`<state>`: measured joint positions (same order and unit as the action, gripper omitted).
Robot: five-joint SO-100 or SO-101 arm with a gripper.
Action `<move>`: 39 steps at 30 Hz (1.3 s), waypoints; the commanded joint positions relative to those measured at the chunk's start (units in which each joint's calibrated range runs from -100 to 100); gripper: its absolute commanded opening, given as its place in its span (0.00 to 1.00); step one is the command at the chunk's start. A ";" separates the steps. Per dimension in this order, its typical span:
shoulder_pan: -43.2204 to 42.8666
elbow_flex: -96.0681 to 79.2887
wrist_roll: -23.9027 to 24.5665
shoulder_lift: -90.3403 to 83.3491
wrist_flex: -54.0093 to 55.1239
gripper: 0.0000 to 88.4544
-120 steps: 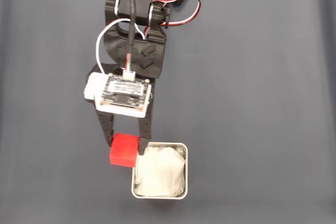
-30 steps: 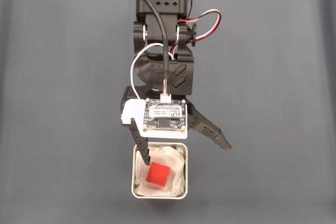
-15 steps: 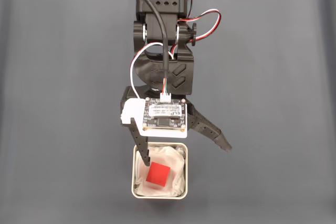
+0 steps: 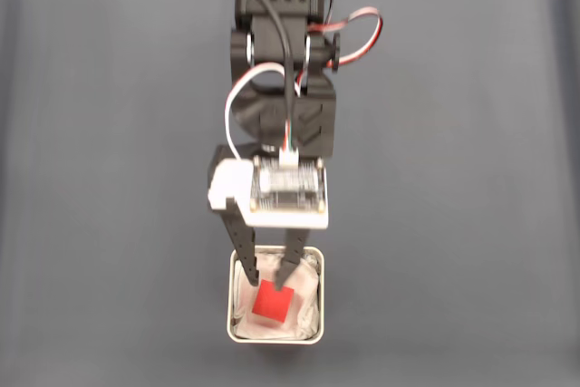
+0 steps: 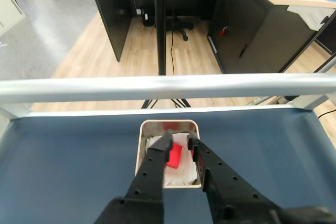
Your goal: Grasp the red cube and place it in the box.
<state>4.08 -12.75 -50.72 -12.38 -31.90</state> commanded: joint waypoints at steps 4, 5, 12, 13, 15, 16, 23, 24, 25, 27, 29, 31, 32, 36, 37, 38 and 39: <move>-2.66 -12.43 -0.10 -21.25 1.08 0.00; -3.01 -16.54 -0.15 -24.54 1.08 0.00; -4.51 -49.11 -0.68 -51.23 -0.56 0.00; -4.51 -52.76 -0.49 -54.61 -1.79 0.00; -4.36 -59.51 -0.24 -60.94 -4.41 0.00; -4.22 -62.71 -0.24 -63.88 -5.39 0.00; -3.51 -80.77 0.20 -82.51 -20.15 0.00; -3.30 -82.05 0.44 -84.42 -23.18 0.00; -3.16 -82.96 0.63 -85.63 -26.05 0.00; -2.52 -84.70 0.59 -87.36 -31.05 0.00; -1.81 -86.16 0.49 -87.36 -34.41 0.00; -1.38 -86.89 0.44 -87.36 -37.61 0.00; -1.38 -86.98 0.54 -87.36 -39.00 0.00; -1.52 -86.98 0.73 -87.45 -42.93 0.00; -1.59 -86.98 0.73 -87.45 -43.67 0.00; -1.67 -87.07 0.93 -87.45 -43.92 0.00; -1.74 -87.07 1.07 -87.45 -44.00 0.00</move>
<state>2.45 -99.37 -50.23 -99.83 -74.07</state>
